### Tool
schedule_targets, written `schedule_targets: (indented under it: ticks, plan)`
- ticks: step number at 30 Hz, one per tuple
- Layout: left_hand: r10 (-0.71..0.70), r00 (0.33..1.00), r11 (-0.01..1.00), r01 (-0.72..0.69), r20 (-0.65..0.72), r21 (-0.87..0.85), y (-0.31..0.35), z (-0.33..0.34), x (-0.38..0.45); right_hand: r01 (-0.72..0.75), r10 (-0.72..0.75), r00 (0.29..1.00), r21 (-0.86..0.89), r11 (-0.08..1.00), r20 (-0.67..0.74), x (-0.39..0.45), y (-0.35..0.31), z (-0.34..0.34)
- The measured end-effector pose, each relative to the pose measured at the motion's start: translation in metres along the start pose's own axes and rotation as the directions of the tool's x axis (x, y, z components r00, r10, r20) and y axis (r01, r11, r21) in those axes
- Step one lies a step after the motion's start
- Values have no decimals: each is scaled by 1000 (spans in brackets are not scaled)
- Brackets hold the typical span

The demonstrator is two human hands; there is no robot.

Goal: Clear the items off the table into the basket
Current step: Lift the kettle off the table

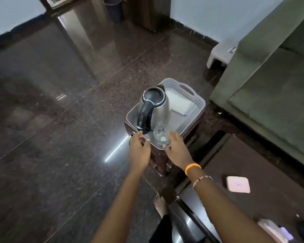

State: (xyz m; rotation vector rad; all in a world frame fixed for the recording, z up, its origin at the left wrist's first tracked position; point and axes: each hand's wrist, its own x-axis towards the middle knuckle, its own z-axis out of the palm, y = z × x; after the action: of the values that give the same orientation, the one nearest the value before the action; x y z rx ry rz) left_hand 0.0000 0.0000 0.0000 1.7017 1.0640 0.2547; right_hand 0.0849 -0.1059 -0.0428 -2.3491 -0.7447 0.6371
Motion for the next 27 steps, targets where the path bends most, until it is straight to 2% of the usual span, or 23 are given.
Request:
schedule_targets:
  ticks: [3,6,12,18,27]
  plan:
    - [44,999,997,-44,-1,57,-4,-1,38,-126,126,992,-25,992,11,29,5,18]
    - [85,995,994,-89,56,60,-11,3,65,-160,164,985,-69,985,50,48,11,35]
    - [6,992,999,-11,127,44,-16,12,109,-260,260,966,-28,965,1,81,20,52]
    - [-63,978,995,78,201,-69,-7,21,138,-276,277,956,26,961,-90,88,23,52]
    - [34,993,999,-30,110,-36,-8,24,119,-147,189,910,141,979,-369,57,25,17]
